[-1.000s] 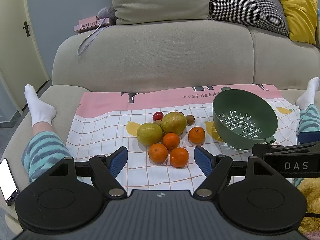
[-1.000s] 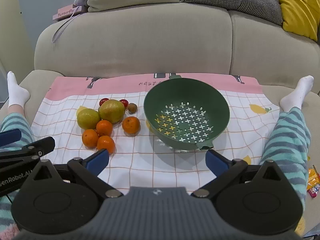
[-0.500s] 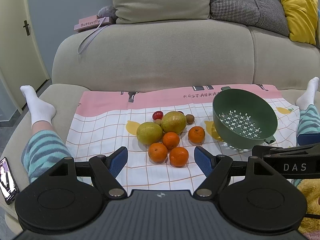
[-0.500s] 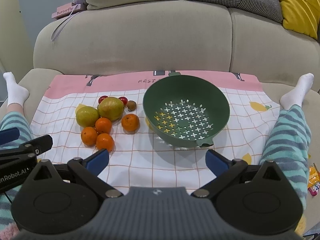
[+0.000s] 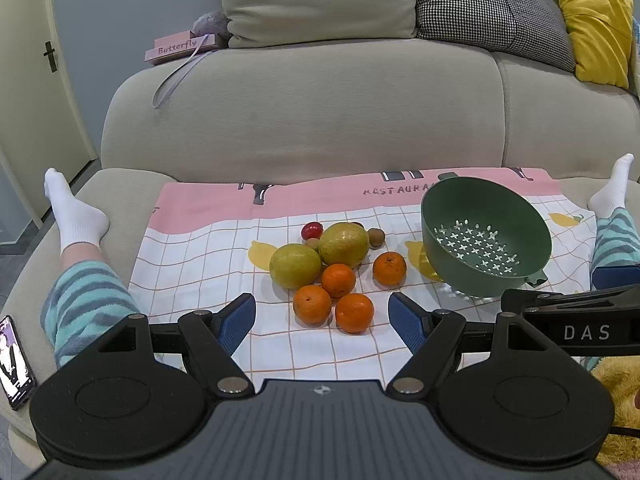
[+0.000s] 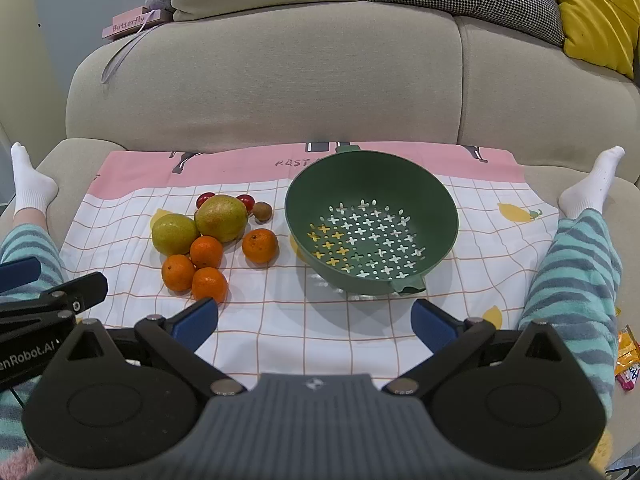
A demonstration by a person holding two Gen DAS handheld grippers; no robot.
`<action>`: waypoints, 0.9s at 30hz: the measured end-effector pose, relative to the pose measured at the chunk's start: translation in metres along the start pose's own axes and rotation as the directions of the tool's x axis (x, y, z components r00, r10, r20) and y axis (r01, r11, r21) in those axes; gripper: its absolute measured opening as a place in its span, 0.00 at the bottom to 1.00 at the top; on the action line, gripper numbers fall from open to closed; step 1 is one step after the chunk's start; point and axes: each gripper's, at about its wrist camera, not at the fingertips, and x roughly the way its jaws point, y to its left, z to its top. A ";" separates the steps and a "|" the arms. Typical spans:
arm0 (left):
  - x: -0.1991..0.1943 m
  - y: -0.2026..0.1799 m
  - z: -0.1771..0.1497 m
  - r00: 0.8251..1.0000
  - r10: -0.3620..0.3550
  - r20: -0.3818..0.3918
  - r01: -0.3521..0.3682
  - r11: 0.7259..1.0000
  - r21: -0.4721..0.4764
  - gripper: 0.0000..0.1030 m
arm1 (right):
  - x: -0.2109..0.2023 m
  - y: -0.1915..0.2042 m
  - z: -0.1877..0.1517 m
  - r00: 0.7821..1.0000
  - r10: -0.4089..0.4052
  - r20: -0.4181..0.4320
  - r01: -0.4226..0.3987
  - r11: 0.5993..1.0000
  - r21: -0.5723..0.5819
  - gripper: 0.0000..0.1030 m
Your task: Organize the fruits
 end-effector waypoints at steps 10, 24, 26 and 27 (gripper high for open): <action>0.002 0.002 0.002 1.000 -0.021 -0.007 0.021 1.000 -0.022 0.86 | 0.000 0.000 0.000 1.000 0.005 -0.005 -0.005 1.000 -0.005 0.96; 0.024 0.013 0.001 0.991 -0.128 -0.044 0.126 0.991 -0.047 0.65 | 0.011 0.005 -0.007 0.984 0.110 0.137 -0.093 0.988 -0.121 0.96; 0.028 0.014 0.000 0.990 -0.128 -0.051 0.126 0.991 -0.042 0.62 | 0.013 0.010 -0.009 0.979 0.123 0.165 -0.095 0.982 -0.165 0.96; 0.030 0.014 0.000 0.991 -0.122 -0.055 0.120 0.992 -0.033 0.62 | 0.015 0.012 -0.010 0.977 0.127 0.173 -0.094 0.978 -0.186 0.95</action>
